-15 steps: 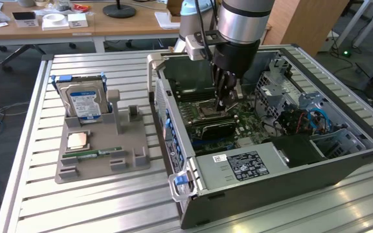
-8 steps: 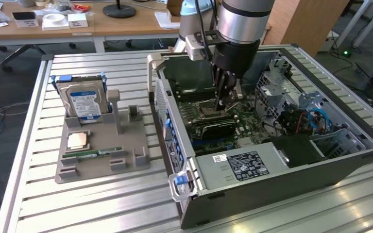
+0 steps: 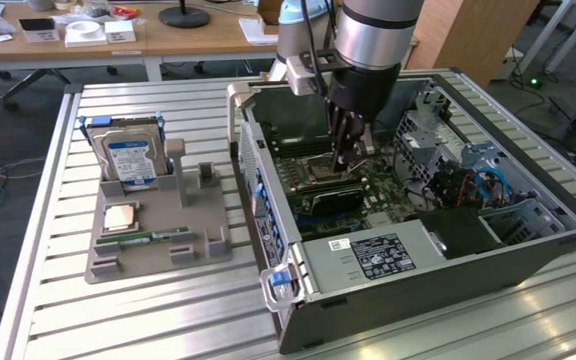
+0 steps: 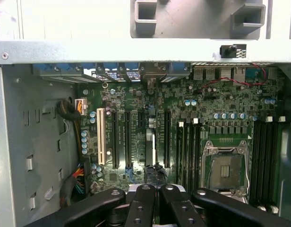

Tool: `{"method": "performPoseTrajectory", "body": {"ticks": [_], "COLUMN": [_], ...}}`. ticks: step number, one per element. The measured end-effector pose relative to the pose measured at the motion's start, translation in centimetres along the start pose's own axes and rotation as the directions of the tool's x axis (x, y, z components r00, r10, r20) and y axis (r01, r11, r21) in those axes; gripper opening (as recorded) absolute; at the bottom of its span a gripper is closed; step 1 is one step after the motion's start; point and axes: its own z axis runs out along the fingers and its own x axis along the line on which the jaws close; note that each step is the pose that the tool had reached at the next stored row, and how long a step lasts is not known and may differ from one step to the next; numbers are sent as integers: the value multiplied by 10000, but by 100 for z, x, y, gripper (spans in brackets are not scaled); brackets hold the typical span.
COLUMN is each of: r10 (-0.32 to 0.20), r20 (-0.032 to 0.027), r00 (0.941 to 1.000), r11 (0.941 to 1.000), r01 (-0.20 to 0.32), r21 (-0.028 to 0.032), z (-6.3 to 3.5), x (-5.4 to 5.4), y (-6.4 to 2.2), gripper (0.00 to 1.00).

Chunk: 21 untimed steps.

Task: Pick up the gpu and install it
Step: 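Press down on the gpu until it lock into place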

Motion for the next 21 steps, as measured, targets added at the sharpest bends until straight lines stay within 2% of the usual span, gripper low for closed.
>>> {"method": "performPoseTrajectory", "body": {"ticks": [7,21], "r10": [0,1], "r20": [-1,-2], "r00": [10000,10000], "r11": [10000,10000], "r01": [0,-1], "r21": [0,-1], "z": [59,95], "x": [1,1], "y": [2,4], "gripper": [11,11]}}
